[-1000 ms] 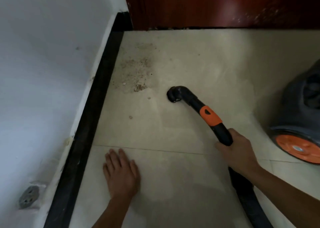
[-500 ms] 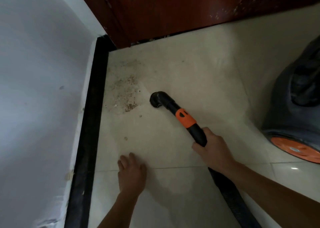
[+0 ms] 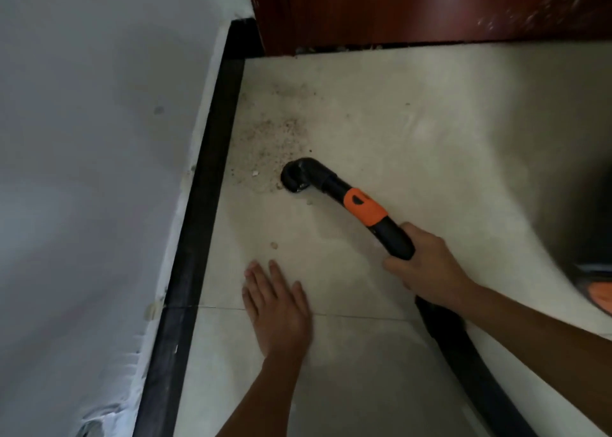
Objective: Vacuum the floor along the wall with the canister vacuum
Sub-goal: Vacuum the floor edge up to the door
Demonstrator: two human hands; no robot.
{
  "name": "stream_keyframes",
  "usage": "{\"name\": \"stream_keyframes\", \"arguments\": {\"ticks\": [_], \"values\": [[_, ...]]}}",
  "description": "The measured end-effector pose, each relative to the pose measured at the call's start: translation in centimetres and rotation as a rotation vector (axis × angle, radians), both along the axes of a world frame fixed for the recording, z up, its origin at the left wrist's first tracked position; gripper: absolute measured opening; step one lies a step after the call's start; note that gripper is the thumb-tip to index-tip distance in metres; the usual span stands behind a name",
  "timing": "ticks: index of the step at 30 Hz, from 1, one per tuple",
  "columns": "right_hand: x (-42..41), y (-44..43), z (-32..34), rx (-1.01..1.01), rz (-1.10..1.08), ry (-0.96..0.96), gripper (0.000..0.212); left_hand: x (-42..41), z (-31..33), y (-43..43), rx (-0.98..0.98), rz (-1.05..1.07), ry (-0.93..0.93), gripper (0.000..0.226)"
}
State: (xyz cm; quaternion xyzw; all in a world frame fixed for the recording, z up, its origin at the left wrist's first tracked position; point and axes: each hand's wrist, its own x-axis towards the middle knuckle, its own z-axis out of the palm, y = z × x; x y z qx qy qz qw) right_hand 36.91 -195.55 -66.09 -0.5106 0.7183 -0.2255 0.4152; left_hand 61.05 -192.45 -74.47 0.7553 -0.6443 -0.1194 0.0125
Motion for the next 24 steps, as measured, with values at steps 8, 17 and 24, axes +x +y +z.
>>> {"name": "stream_keyframes", "arguments": {"ticks": [8, 17, 24], "values": [[-1.8, -2.3, 2.1, -0.020, 0.032, 0.175, 0.024, 0.3, 0.6, 0.0, 0.006, 0.003, 0.033, 0.066], [2.0, -5.2, -0.4, -0.077, 0.183, 0.157, 0.023, 0.3, 0.2, -0.1, -0.002, -0.007, -0.004, 0.066], [2.6, -9.1, 0.0, -0.119, 0.169, 0.110, 0.024, 0.1, 0.1, -0.2, -0.018, 0.008, -0.036, 0.065]]}}
